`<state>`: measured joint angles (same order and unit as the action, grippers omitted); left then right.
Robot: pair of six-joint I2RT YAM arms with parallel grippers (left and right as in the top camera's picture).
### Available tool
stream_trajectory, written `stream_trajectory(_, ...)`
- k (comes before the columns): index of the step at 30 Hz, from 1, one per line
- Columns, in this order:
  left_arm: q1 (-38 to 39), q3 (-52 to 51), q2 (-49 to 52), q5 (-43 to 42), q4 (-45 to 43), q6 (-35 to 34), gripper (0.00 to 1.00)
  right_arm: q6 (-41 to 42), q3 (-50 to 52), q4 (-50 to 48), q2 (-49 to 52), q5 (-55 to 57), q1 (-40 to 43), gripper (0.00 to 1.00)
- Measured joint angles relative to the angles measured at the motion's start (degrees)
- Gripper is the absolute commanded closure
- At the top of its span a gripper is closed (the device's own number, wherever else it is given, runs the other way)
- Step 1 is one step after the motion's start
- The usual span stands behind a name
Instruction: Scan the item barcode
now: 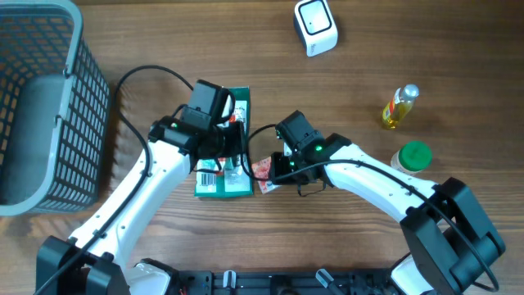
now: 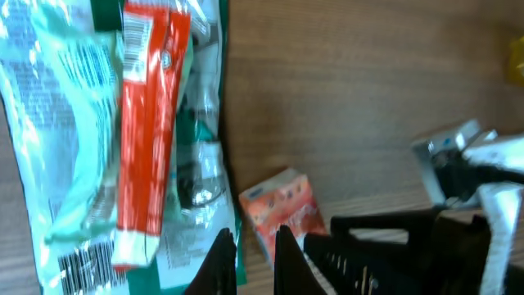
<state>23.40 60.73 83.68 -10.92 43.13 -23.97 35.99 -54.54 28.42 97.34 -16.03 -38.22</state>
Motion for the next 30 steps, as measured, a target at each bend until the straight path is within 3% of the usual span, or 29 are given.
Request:
stream_trajectory(7,3.89,-0.63,1.75,0.61,0.59,-1.66,0.96,0.04,0.0,0.24,0.0,-1.97,0.0,0.67)
stream_trajectory(12,4.83,-0.81,6.27,0.66,0.04,-1.88,0.96,1.09,0.0,1.18,0.02,-1.99,0.0,0.78)
stream_trajectory(16,4.83,-0.81,7.74,1.57,-1.38,-1.88,0.96,2.14,0.04,1.18,0.07,-3.08,0.0,0.96)
stream_trajectory(30,3.65,-0.85,7.85,3.63,-3.54,-2.14,0.96,4.59,0.09,-0.46,0.07,-4.79,-1.6,0.96)
